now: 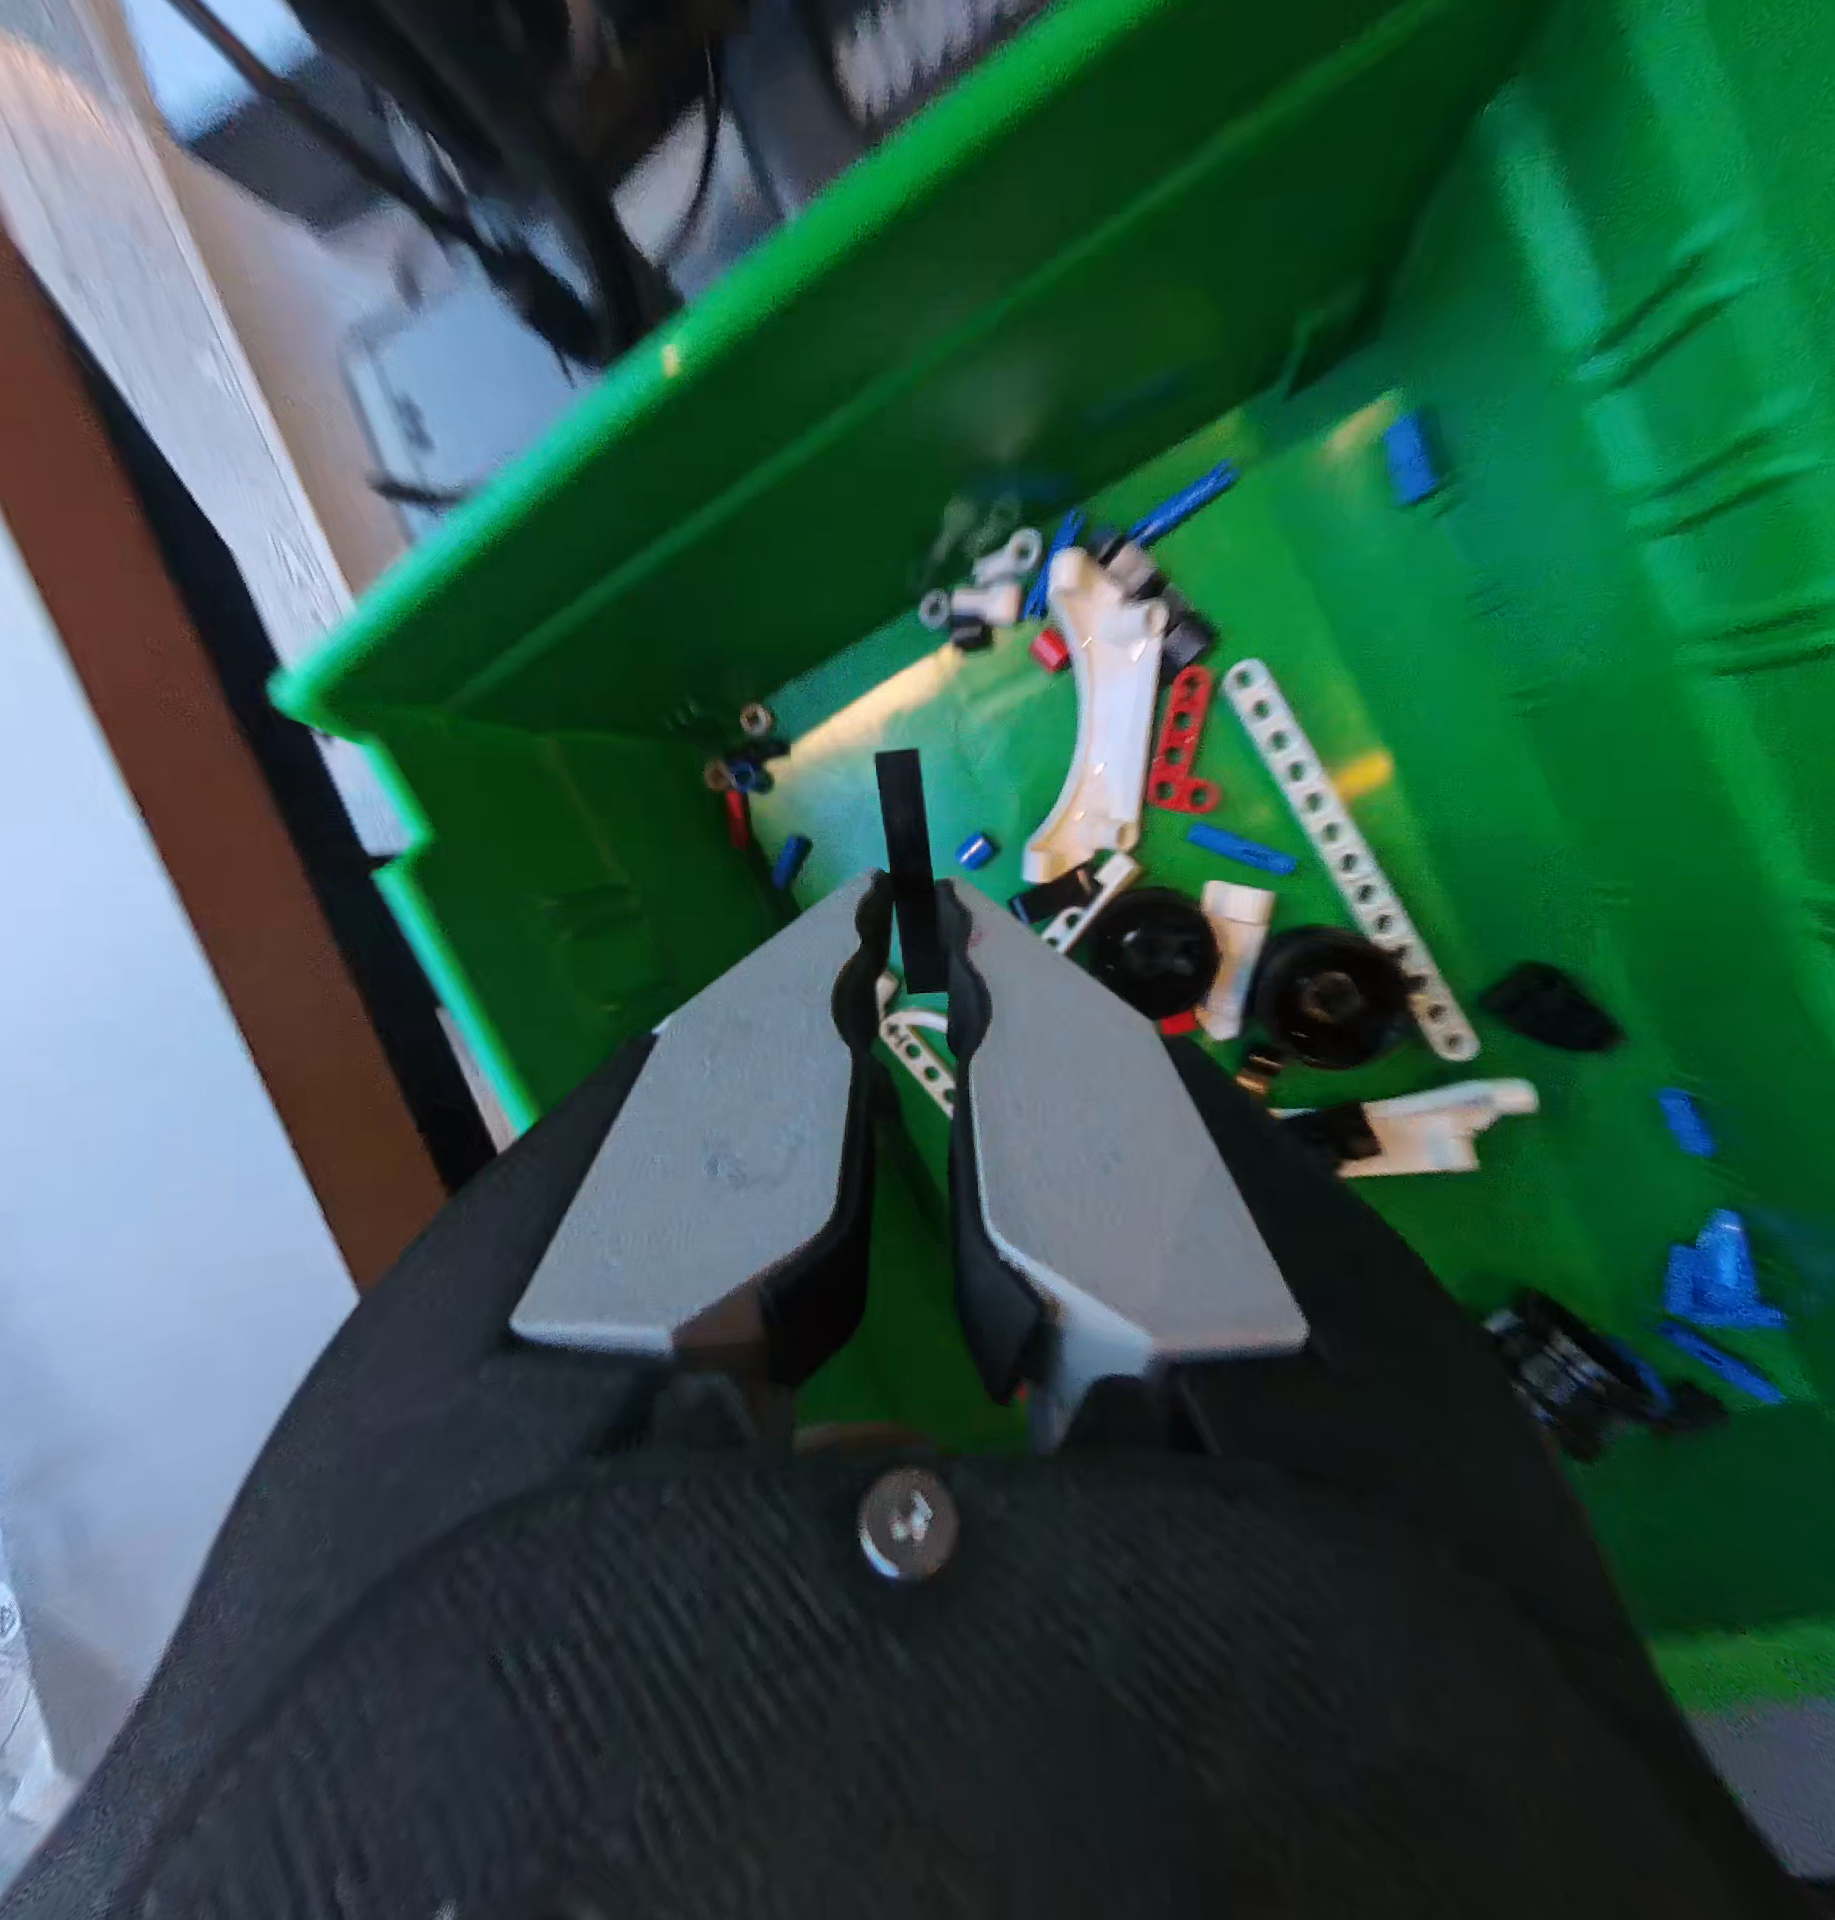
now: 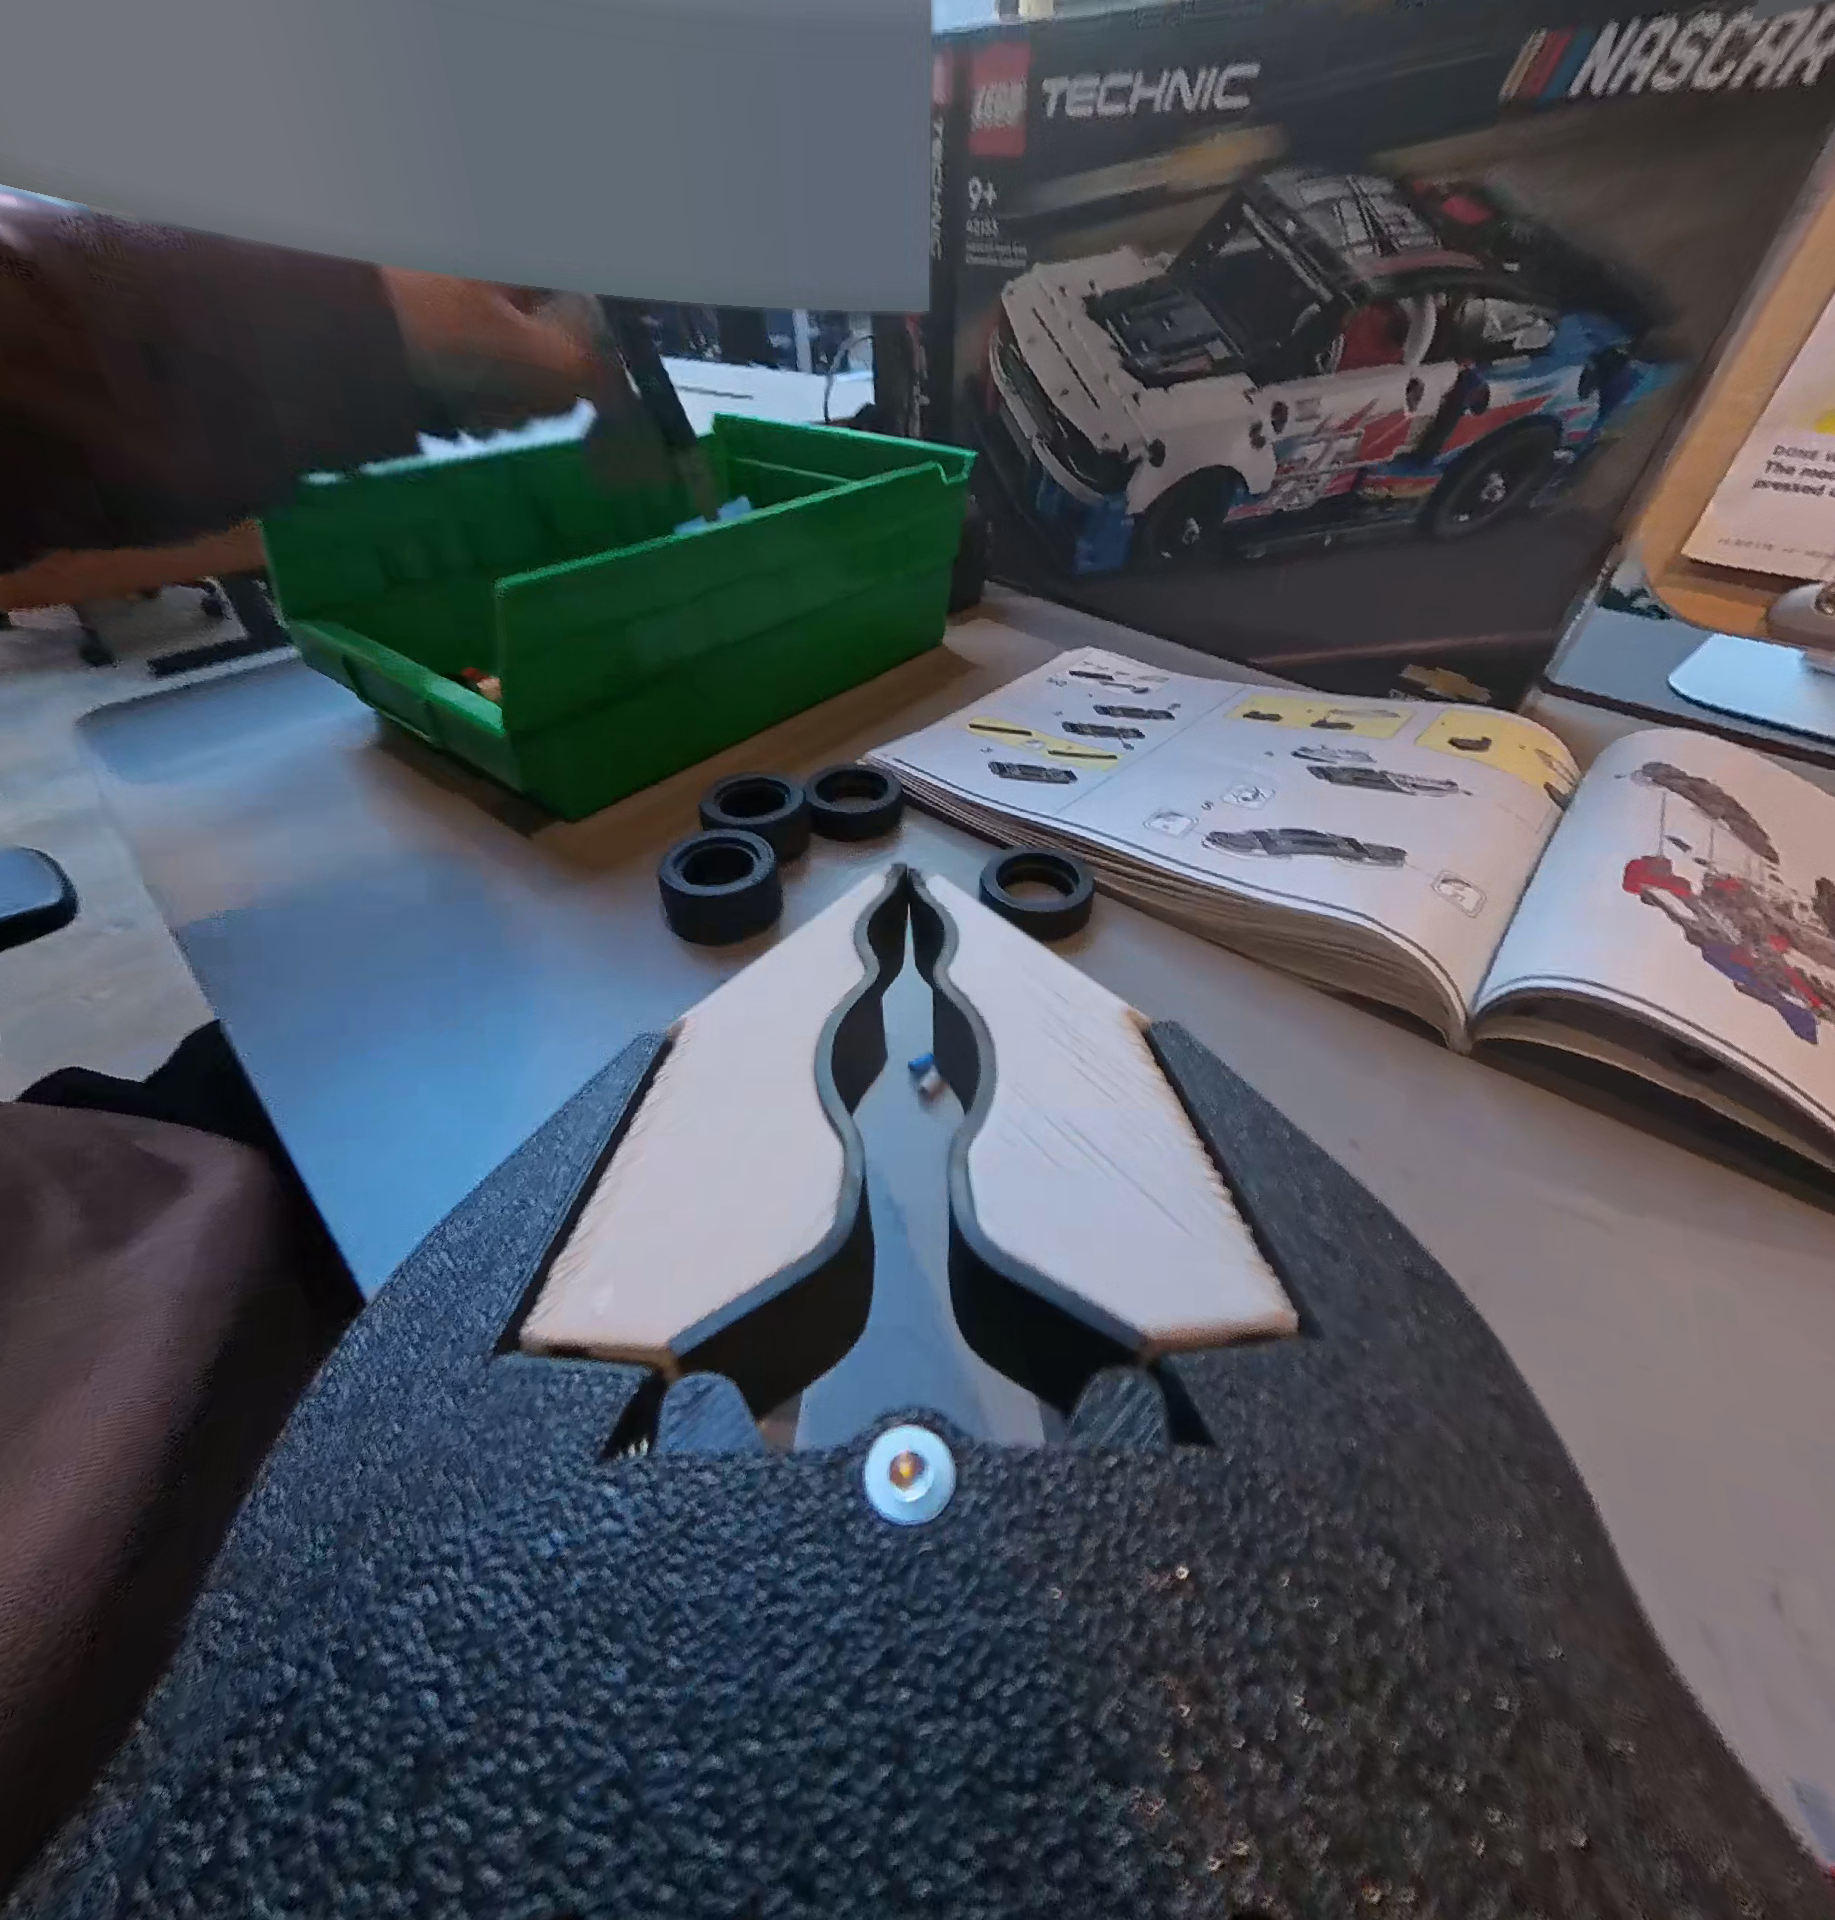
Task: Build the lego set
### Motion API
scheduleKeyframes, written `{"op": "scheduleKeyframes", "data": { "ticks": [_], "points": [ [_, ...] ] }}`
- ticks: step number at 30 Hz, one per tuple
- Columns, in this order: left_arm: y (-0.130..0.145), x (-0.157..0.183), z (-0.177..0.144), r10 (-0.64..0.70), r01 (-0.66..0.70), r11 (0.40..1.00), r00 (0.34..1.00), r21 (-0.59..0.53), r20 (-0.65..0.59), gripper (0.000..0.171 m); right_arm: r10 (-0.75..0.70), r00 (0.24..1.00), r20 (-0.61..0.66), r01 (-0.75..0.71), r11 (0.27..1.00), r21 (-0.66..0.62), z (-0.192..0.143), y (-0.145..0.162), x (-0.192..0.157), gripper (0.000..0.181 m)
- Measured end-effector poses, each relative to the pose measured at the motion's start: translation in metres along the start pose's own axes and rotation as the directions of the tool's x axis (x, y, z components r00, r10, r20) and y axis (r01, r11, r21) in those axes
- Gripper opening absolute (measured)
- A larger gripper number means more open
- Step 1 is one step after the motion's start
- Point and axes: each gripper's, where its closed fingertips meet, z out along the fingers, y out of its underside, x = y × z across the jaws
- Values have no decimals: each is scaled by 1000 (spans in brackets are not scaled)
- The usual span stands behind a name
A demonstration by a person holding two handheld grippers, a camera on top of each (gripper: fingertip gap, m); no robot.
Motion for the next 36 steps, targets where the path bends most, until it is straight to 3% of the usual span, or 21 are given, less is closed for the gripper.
{"op": "scheduleKeyframes", "data": {
  "ticks": [4, 7, 10, 13, 18, 22, 24, 26, 32, 36],
  "points": [
    [-30, 39, -71, 45, -1, 961, 987, 276, -153, 6, 23, 999, -40, -26, 997, -66, 9, 15, 12, 0],
    [-41, 102, -128, 207, -62, 902, 930, 427, -303, 6, 10, 998, -61, -15, 997, -74, 16, 15, 16, 0],
    [-38, 178, -155, 381, -173, 853, 851, 492, -362, 5, -5, 997, -72, -1, 997, -77, 20, 14, 17, 0],
    [-21, 258, -145, 491, -283, 840, 760, 463, -426, 6, -22, 996, -89, 16, 997, -71, 18, 12, 19, 0],
    [-1, 317, -83, 515, -411, 855, 746, 317, -422, 5, -56, 989, -138, 53, 998, -25, -1, -1, 25, 0],
    [23, 339, -32, 509, -492, 855, 733, 165, -452, 6, -73, 988, -139, 72, 997, -11, -10, -5, 23, 0],
    [14, 341, -28, 506, -463, 862, 753, 208, -420, 6, -84, 987, -137, 84, 996, -7, -13, -6, 20, 0],
    [20, 337, -28, 512, -498, 854, 756, 149, -407, 9, -93, 986, -136, 92, 996, -8, -16, -6, 18, 0],
    [17, 334, -60, 494, -415, 869, 766, 270, -412, 24, -112, 983, -142, 110, 994, -24, -19, -3, 14, 0],
    [20, 325, -101, 423, -230, 878, 784, 420, -454, 29, -117, 981, -156, 111, 993, -42, -19, 1, 15, 0]
  ]
}}
